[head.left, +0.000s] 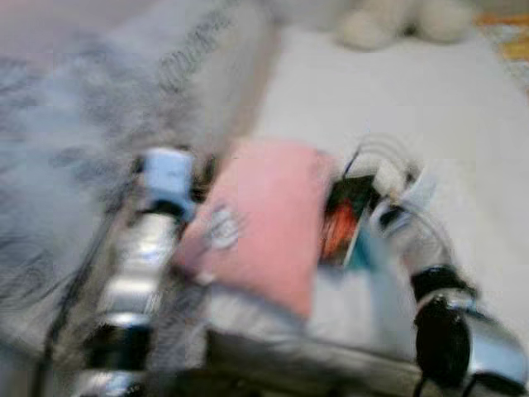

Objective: Clean up the room

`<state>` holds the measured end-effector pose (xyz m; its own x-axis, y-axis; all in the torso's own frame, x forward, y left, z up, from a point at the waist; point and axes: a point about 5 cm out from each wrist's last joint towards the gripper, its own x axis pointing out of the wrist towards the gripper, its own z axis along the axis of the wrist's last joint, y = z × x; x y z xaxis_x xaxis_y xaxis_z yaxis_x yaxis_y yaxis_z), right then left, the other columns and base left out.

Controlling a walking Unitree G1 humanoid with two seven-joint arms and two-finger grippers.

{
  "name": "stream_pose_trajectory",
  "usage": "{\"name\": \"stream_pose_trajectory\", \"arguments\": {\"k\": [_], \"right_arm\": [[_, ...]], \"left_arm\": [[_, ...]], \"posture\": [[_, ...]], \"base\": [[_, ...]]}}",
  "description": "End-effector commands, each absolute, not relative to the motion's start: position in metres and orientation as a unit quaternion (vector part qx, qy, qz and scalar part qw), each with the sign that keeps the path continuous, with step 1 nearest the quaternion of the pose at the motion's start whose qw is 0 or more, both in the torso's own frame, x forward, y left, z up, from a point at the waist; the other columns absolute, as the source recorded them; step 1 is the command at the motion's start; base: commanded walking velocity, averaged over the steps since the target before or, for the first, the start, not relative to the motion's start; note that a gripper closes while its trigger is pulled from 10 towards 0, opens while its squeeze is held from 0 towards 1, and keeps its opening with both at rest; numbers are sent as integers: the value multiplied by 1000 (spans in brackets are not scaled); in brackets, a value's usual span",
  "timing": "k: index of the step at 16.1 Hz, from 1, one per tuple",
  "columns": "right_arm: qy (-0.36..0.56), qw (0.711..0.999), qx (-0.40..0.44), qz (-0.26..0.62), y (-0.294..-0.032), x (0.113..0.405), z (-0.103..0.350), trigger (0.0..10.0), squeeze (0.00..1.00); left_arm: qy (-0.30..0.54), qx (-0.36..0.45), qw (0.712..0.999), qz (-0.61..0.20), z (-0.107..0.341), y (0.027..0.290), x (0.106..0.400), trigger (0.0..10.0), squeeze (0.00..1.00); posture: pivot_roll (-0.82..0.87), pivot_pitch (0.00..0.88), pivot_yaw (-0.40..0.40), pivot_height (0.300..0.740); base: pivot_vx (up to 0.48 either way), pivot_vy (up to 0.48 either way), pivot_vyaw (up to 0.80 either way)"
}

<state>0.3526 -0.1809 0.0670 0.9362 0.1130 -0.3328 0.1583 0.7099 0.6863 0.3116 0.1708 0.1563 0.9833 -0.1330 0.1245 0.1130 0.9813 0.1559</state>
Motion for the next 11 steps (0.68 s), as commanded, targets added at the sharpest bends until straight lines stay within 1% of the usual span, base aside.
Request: {"name": "stream_pose_trajectory", "arguments": {"k": [1, 2, 4, 5, 6, 8, 9, 11], "right_arm": [[217, 912, 348, 25, -157, 350, 59, 0, 0], [210, 919, 328, 60, -144, 354, 64, 0, 0], [164, 922, 303, 179, -103, 372, 100, 0, 0], [149, 923, 299, 193, -100, 377, 111, 0, 0], [120, 927, 284, 216, -97, 387, 135, 0, 0], [92, 929, 257, 252, -95, 395, 161, 0, 0], [86, 930, 246, 259, -97, 397, 167, 0, 0], [96, 947, 182, 246, -110, 396, 158, 0, 0]], "left_arm": [[-71, 77, 992, -75, 162, 169, 307, 10000, 0], [-70, 78, 992, -75, 162, 169, 304, 10000, 0], [-57, 70, 993, -78, 156, 164, 295, 10000, 0], [-55, 68, 993, -81, 155, 161, 293, 10000, 0], [-52, 64, 993, -85, 155, 157, 291, 10000, 0], [-48, 59, 993, -86, 153, 154, 290, 10000, 0], [-48, 56, 994, -86, 152, 152, 290, 10000, 0], [-45, 50, 994, -83, 151, 150, 290, 10000, 0]], "posture": [[34, 93, 172, 740], [35, 97, 173, 740], [31, 101, 160, 740], [28, 99, 152, 740], [20, 95, 139, 740], [17, 84, 120, 740], [15, 79, 117, 740], [10, 67, 107, 740]], "base": [[0, 0, 0], [0, 0, 0], [0, 0, 0], [0, 0, 0], [0, 0, 0], [0, 0, 0], [0, 0, 0], [0, 0, 0]]}}
